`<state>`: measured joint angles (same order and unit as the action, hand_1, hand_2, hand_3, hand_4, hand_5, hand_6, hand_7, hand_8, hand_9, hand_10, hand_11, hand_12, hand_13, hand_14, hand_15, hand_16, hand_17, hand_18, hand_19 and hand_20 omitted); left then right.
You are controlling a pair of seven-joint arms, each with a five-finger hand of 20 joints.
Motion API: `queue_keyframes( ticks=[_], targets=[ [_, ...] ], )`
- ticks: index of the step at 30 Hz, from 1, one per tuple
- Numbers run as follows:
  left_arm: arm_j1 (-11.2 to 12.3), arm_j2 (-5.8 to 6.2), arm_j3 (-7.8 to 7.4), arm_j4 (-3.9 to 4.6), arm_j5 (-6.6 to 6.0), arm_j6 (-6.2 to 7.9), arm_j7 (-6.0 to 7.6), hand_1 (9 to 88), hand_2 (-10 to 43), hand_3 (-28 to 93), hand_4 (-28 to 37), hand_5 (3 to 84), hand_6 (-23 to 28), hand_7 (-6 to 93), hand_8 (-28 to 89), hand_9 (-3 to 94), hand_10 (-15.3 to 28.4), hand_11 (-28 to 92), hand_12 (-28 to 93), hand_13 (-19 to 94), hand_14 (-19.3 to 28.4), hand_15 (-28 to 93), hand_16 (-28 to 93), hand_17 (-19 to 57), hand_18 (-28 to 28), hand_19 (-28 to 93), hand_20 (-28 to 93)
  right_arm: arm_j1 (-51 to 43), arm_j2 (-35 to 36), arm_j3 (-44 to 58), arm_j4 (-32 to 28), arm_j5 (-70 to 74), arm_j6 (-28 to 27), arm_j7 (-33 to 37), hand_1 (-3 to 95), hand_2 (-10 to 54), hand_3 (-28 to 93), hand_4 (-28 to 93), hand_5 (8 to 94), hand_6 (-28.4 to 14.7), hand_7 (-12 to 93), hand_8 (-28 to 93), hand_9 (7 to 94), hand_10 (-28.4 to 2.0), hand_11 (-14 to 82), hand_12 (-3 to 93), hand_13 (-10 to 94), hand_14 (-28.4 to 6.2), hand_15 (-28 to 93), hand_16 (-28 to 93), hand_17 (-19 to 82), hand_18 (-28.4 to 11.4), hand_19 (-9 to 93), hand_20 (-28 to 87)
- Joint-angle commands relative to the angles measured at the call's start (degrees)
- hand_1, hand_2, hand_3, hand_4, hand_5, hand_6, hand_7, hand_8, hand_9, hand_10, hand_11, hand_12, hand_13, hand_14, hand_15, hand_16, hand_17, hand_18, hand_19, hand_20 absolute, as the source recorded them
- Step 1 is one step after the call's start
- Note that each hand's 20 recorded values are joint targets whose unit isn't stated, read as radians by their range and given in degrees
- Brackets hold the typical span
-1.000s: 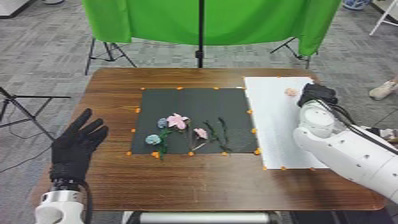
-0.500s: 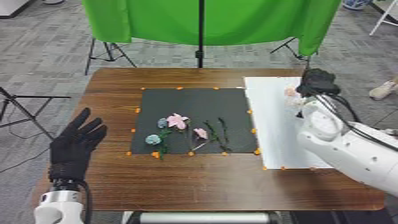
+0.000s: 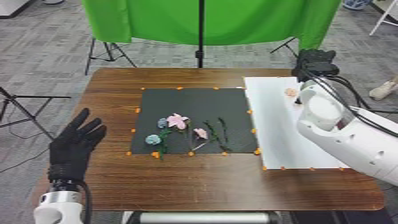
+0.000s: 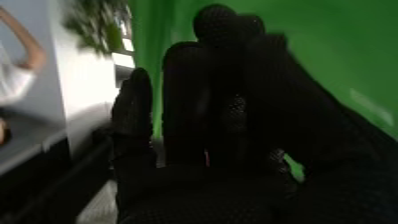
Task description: Arrange flowers
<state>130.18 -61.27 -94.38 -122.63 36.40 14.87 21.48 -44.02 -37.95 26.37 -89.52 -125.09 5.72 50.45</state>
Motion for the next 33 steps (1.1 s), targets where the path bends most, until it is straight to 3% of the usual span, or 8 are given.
queue_keyframes(
  ticks=[1, 10, 16, 21, 26, 29, 33],
  targets=[
    [0.83, -0.16, -0.03, -0.05, -0.41, 0.51, 0.03, 21.0, 7.0, 81, -28.3, 36.4, 8.8, 7.7, -8, 33.5, 20.1, 25, 11, 21, 27.7, 59, -11, -8.0, 28.4, 58, 1, -4.03, -0.24, 2.87, 1.97, 5.39, -8.70, -0.64, 40.4, -9.5, 84, -28, 59.6, 0.9, 20, -14, 58.3, -15.3, 31.7, 16.1, 48, -12.9, 74, 14, 14, -21.7, 76, 42],
    [0.43, -0.06, 0.13, 0.13, -0.19, 0.18, -0.03, 21.0, 7.0, 81, -28.3, 36.5, 8.8, 7.6, -8, 33.6, 20.3, 25, 11, 21, 27.7, 59, -11, -8.0, 28.4, 58, 1, -4.30, -1.97, 1.70, 5.49, 6.02, -11.62, -0.41, 38.8, -9.5, 85, -28, 53.3, 1.2, 20, -15, 54.1, -15.9, 28.1, 15.3, 45, -13.9, 74, 13, 13, -22.1, 74, 43],
    [0.30, 0.04, 0.23, 0.14, -0.32, 0.08, -0.07, 21.1, 6.9, 81, -28.3, 36.4, 8.8, 7.7, -8, 33.6, 20.3, 25, 11, 21, 27.6, 59, -11, -8.0, 28.4, 58, 1, -5.74, -2.07, 0.86, 6.25, 5.54, -13.01, -0.58, 39.2, -9.5, 84, -28, 55.2, 2.8, 20, -15, 56.2, -15.3, 27.8, 15.4, 47, -13.5, 73, 12, 13, -22.2, 74, 43],
    [0.50, -0.11, 0.03, 0.07, -0.07, 0.07, -0.73, 21.1, 6.9, 81, -28.3, 36.5, 8.7, 7.7, -8, 33.6, 20.3, 25, 11, 21, 27.7, 59, -11, -8.0, 28.4, 58, 1, -6.11, -2.01, -2.04, 7.55, 1.44, -9.89, -0.39, 41.9, -9.5, 80, -28, 64.2, 4.4, 21, -14, 65.2, -11.9, 28.1, 15.7, 54, -10.6, 70, 13, 16, -21.7, 74, 43],
    [0.29, -0.73, -0.23, 0.08, 0.54, -0.38, -1.63, 21.1, 6.9, 81, -28.3, 36.5, 8.7, 7.7, -8, 33.6, 20.3, 25, 11, 21, 27.7, 59, -11, -8.0, 28.4, 58, 1, -6.52, -0.88, -4.52, 7.99, -1.59, -3.25, -0.43, 59.5, -9.5, 54, -28, 84.3, 5.3, 20, 0, 88.4, -4.7, 12.5, 34.5, 68, -4.5, 67, 25, 23, -19.6, 79, 43],
    [0.38, -0.75, -0.30, 0.00, 0.50, -0.32, -1.63, 21.1, 6.9, 81, -28.3, 36.5, 8.7, 7.7, -8, 33.6, 20.3, 25, 11, 21, 27.8, 59, -11, -8.0, 28.4, 58, 1, -7.47, -0.54, -3.62, 7.15, -3.38, 0.01, -0.60, 64.3, -9.5, 48, -28, 88.6, 5.5, 18, 2, 93.1, -3.1, 14.0, 36.1, 72, -3.5, 70, 23, 25, -18.6, 81, 43],
    [0.69, -0.87, -0.71, -0.17, 0.66, -0.39, -2.09, 21.1, 6.9, 81, -28.3, 36.5, 8.7, 7.8, -8, 33.6, 20.3, 25, 11, 21, 27.7, 59, -11, -8.0, 28.4, 58, 1, -8.16, -0.61, -1.35, 3.60, -4.85, 5.43, -1.92, 65.3, -9.5, 49, -28, 89.8, 5.0, 17, 2, 93.6, -2.9, 16.4, 35.8, 74, -3.0, 70, 22, 26, -18.1, 82, 43]
  ],
)
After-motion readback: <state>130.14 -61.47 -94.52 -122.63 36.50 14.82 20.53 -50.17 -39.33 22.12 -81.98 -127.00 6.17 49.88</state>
